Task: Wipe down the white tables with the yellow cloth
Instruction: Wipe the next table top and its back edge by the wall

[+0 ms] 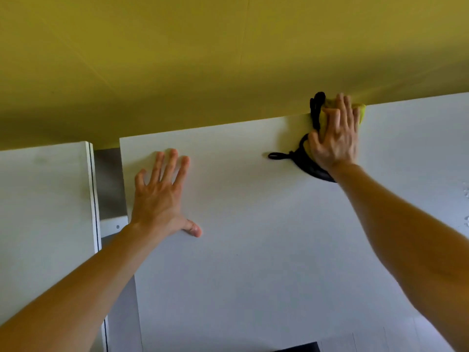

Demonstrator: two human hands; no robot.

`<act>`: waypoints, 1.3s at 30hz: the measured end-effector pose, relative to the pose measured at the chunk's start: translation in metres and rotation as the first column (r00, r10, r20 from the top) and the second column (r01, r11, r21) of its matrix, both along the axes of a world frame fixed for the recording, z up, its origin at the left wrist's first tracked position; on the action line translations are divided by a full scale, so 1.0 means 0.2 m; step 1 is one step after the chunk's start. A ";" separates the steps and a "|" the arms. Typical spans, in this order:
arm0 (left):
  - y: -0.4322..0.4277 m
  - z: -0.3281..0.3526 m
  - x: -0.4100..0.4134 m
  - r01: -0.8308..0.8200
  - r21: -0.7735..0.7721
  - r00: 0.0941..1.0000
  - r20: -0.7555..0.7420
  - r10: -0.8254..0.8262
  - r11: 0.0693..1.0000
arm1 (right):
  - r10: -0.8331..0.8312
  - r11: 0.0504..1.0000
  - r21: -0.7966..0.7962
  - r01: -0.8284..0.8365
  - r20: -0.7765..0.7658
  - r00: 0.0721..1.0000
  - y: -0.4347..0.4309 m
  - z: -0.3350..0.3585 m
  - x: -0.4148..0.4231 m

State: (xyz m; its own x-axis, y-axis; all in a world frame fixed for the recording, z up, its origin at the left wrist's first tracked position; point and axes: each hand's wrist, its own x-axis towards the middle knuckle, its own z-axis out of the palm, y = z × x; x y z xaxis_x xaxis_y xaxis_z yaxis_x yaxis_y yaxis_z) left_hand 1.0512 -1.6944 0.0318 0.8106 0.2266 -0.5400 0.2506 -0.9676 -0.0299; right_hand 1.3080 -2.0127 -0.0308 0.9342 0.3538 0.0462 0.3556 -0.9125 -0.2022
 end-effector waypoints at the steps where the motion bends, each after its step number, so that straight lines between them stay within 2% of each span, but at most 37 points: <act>1: 0.00 0.00 0.00 -0.004 0.003 1.000 -0.002 0.004 1.000 | -0.028 1.000 -0.012 0.027 -0.021 0.999 0.07 0.01 -0.05; 2: 0.00 0.00 0.00 -0.010 0.006 1.000 -0.010 0.010 1.000 | 0.006 1.000 -0.020 -0.006 -0.031 1.000 0.19 0.02 -0.15; 4: -0.03 0.01 0.01 -0.029 0.030 0.999 -0.028 0.030 0.999 | 0.244 0.970 0.005 -0.244 -0.042 0.969 0.45 0.04 -0.43; 6: -0.07 0.03 0.03 -0.049 0.057 0.998 -0.038 0.051 0.997 | 0.519 0.855 0.027 -0.518 -0.068 0.852 0.67 0.05 -0.68; 7: -0.09 0.04 0.03 -0.061 0.080 0.997 -0.043 0.064 0.995 | 0.599 0.800 0.030 -0.599 -0.087 0.796 0.71 0.06 -0.75; 10: -0.22 0.07 0.05 -0.096 0.158 0.990 -0.083 0.110 0.983 | 0.677 0.734 0.013 -0.679 -0.089 0.730 0.60 0.06 -0.61; 12: -0.34 0.09 0.06 -0.107 0.150 0.990 -0.071 0.119 0.983 | 0.627 0.778 0.021 -0.627 -0.085 0.775 0.35 0.04 -0.37; 14: -0.50 0.11 0.07 -0.110 0.083 0.991 -0.062 0.116 0.990 | 0.450 0.893 0.051 -0.448 -0.039 0.892 0.02 0.00 -0.08; 16: -0.67 0.10 0.12 -0.074 0.018 0.995 -0.059 0.075 0.997 | 0.240 0.970 0.031 -0.239 -0.025 0.970 -0.32 0.00 0.18; 19: -0.91 0.06 0.18 -0.041 -0.038 0.998 -0.059 0.039 0.998 | 0.025 0.999 -0.026 -0.026 -0.058 0.998 -0.50 0.01 0.26; 20: -0.96 0.05 0.19 -0.047 -0.040 0.997 -0.062 0.044 0.998 | 0.028 0.999 -0.017 -0.029 -0.061 0.998 -0.44 0.01 0.18; 22: -1.04 0.03 0.21 -0.069 -0.012 0.995 -0.069 0.068 0.998 | 0.206 0.978 0.025 -0.205 -0.033 0.978 -0.25 0.01 -0.08; 25: -1.07 0.03 0.20 -0.090 0.062 0.995 -0.042 0.093 0.994 | 0.556 0.831 0.037 -0.556 -0.105 0.824 0.01 0.03 -0.44; 28: -1.05 0.02 0.20 -0.132 0.040 0.991 -0.011 0.133 0.990 | 0.672 0.740 0.076 -0.668 -0.084 0.735 -0.04 0.03 -0.37; 30: -1.05 0.01 0.21 -0.124 0.016 0.992 -0.034 0.124 0.992 | 0.614 0.789 0.070 -0.611 -0.068 0.786 -0.24 -0.01 -0.15; 33: -1.05 0.01 0.21 -0.115 -0.001 0.992 -0.059 0.115 0.993 | 0.290 0.955 0.078 -0.287 -0.032 0.956 -0.59 -0.02 0.21; 35: -1.05 0.00 0.21 -0.113 -0.003 0.991 -0.066 0.113 0.994 | 0.097 0.994 0.043 -0.097 -0.016 0.995 -0.70 0.00 0.31; 37: -1.05 0.00 0.20 -0.114 0.007 0.991 -0.065 0.114 0.993 | -0.005 0.999 0.046 0.006 -0.022 1.000 -0.59 -0.01 0.19; 39: -1.05 0.01 0.21 -0.105 0.027 0.992 -0.062 0.107 0.994 | 0.058 0.996 0.071 -0.057 -0.016 0.998 -0.35 0.00 -0.13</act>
State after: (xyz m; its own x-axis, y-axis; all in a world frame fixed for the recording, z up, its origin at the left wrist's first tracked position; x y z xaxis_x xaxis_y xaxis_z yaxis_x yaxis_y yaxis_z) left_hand 1.0922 -1.9050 0.0331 0.7458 0.3228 -0.5827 0.3484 -0.9346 -0.0719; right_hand 1.2827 -2.0827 -0.0305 0.9133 0.4034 0.0564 0.4028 -0.8739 -0.2720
